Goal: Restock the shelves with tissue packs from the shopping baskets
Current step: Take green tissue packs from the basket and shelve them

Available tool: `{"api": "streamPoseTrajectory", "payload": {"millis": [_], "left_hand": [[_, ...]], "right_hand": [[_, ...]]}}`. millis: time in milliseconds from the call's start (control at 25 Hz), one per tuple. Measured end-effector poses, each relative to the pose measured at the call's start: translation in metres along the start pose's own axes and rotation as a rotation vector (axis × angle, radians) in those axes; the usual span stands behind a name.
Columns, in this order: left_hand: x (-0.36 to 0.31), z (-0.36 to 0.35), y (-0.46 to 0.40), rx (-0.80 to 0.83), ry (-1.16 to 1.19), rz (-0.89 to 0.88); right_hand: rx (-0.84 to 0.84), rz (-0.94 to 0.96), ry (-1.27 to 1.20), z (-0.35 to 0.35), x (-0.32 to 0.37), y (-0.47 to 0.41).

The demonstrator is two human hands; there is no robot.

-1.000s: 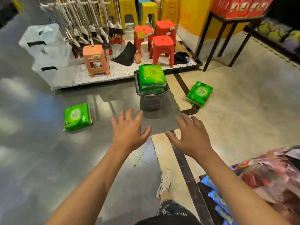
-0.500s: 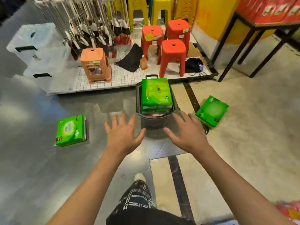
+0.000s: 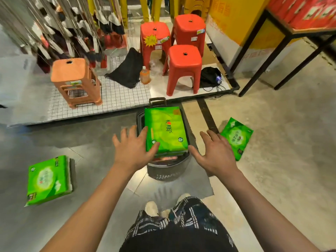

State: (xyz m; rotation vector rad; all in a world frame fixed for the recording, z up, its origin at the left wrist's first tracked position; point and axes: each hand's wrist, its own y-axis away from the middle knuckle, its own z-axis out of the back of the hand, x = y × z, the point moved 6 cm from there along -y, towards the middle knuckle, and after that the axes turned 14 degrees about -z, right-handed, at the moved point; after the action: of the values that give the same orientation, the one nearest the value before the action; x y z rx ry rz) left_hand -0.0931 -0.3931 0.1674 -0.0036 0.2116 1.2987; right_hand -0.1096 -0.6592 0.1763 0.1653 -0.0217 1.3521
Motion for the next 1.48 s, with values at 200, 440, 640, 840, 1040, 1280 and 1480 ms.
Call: {"api": "streamPoseTrajectory", "payload": {"millis": [200, 440, 640, 840, 1040, 1280, 1480], "left_hand": [[0.020, -0.014, -0.098, 0.040, -0.005, 0.068], [0.050, -0.060, -0.205, 0.073, 0.099, 0.251], [0.099, -0.154, -0.270, 0.176, 0.201, 0.333], [0.165, -0.314, -0.299, 0.302, 0.436, 0.526], [0.209, -0.442, -0.288, 0.259, 0.994, 0.746], [0.210, -0.475, -0.290, 0.117, 1.383, 0.747], [0.211, -0.467, -0.296, 0.086, 1.435, 0.702]], "right_hand": [[0.024, 0.005, 0.007, -0.025, 0.003, -0.121], [0.161, 0.007, 0.088, -0.088, 0.012, -0.256], [0.326, -0.029, 0.043, -0.191, 0.014, -0.319], [0.543, -0.290, -0.101, -0.343, -0.015, -0.358], [0.749, -0.620, -0.652, -0.444, -0.052, -0.370], [0.944, -0.649, -0.910, -0.527, -0.072, -0.359], [0.946, -0.637, -0.921, -0.519, -0.056, -0.367]]}}
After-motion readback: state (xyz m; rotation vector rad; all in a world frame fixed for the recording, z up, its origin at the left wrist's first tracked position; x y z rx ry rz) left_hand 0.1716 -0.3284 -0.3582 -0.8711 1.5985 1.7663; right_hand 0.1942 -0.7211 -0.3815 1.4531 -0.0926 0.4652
